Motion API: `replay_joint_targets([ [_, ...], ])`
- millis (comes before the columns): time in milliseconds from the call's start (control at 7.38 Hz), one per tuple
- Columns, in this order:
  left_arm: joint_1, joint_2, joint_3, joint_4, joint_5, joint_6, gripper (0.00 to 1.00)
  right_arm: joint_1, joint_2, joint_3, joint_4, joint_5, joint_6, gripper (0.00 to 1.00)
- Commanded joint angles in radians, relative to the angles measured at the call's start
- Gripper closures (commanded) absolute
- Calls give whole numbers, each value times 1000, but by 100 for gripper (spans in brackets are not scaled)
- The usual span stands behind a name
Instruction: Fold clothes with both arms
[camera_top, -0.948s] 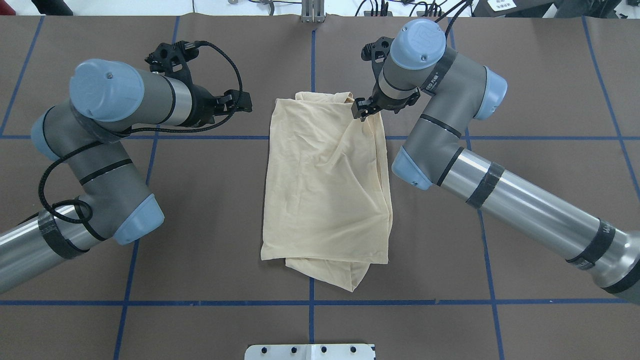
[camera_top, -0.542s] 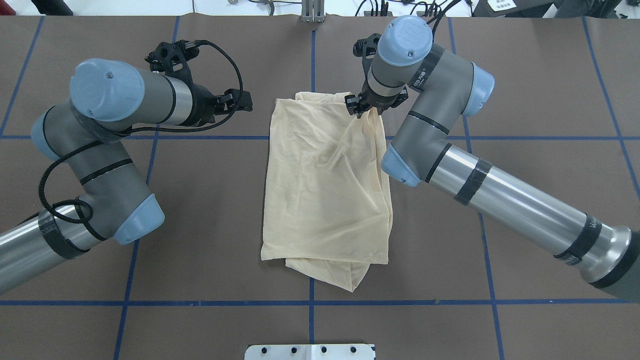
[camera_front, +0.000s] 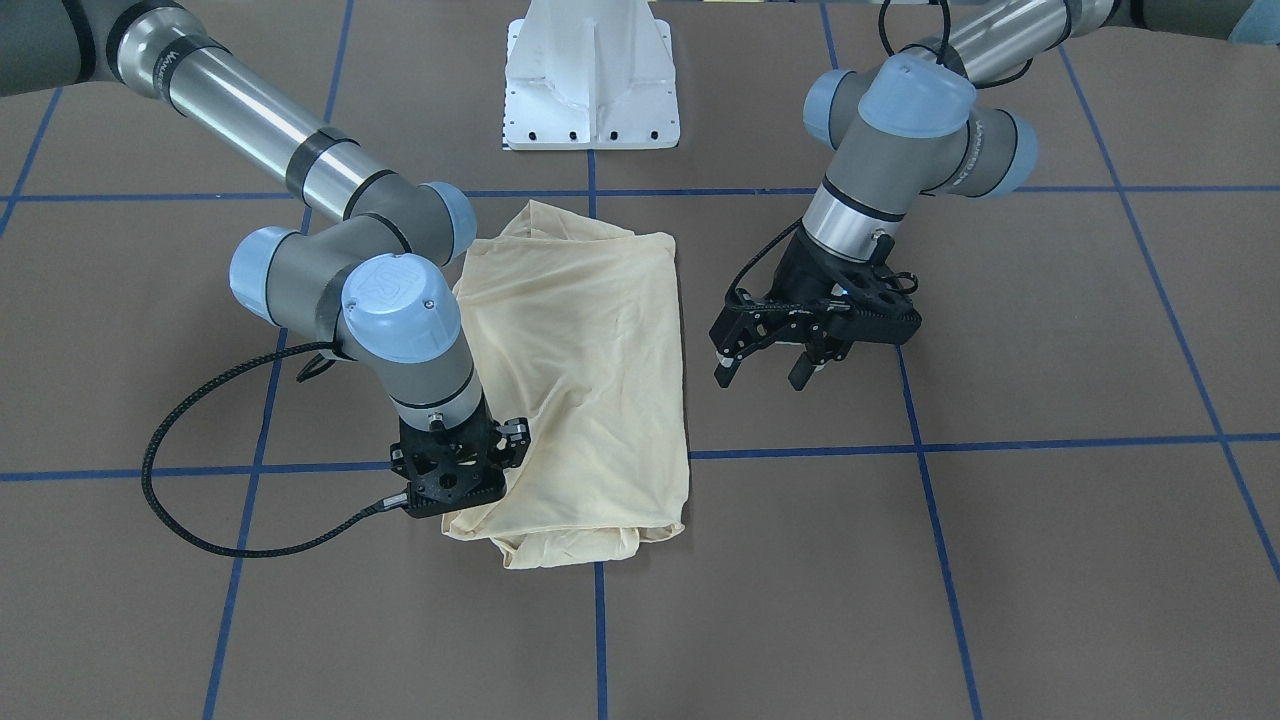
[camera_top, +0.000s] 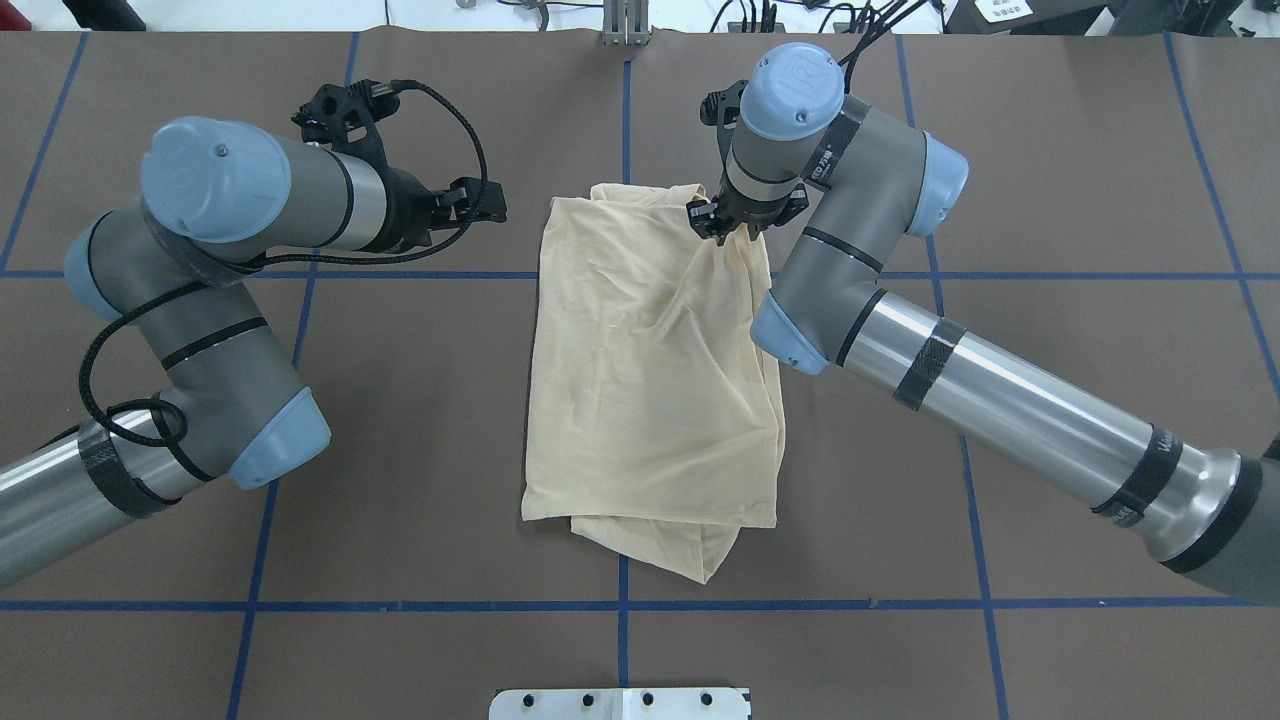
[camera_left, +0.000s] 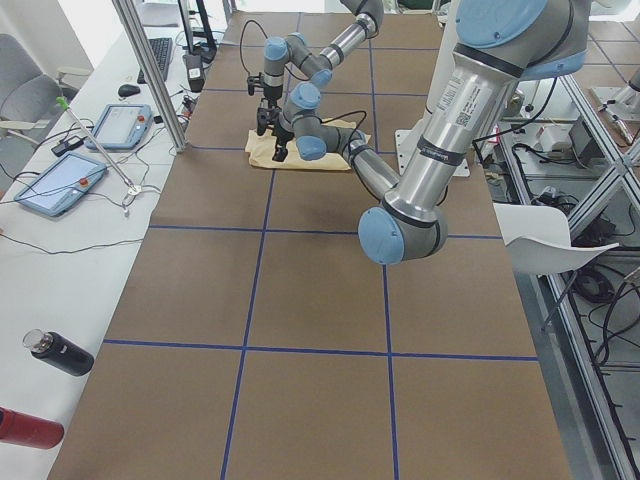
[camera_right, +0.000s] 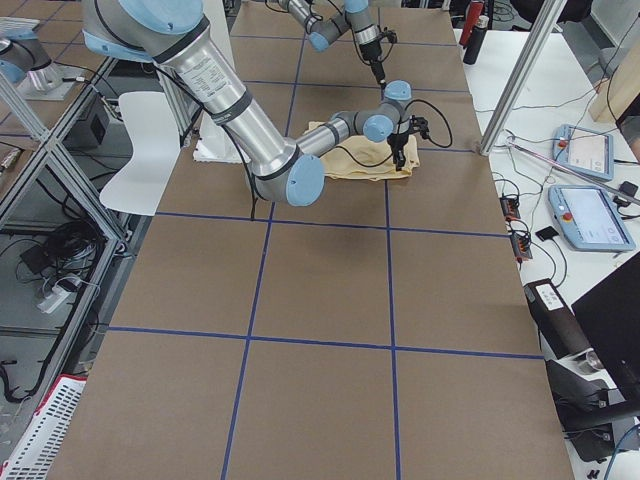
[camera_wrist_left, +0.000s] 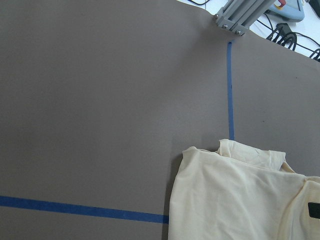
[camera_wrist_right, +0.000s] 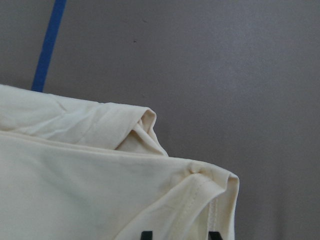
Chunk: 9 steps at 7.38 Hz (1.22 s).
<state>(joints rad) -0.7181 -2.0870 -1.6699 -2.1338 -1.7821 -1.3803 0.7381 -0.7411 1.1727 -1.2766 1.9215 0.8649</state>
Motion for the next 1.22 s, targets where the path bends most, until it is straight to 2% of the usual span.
replay_joint_targets([
  [0, 0, -2, -1, 0, 1, -2, 0, 0, -7, -11, 0, -2, -1, 63],
  [135, 0, -4, -1, 0, 0, -2, 0, 0, -8, -11, -1, -2, 0, 89],
  [271, -1, -2, -1, 0, 1, -2, 0, 0, -8, -11, -1, -2, -1, 100],
  [813, -1, -2, -1, 2, 1, -2, 0, 24, -11, -11, -1, -1, -20, 100],
  [1084, -1, -2, -1, 2, 1, -3, 0, 53, -32, -11, -1, 4, -92, 100],
])
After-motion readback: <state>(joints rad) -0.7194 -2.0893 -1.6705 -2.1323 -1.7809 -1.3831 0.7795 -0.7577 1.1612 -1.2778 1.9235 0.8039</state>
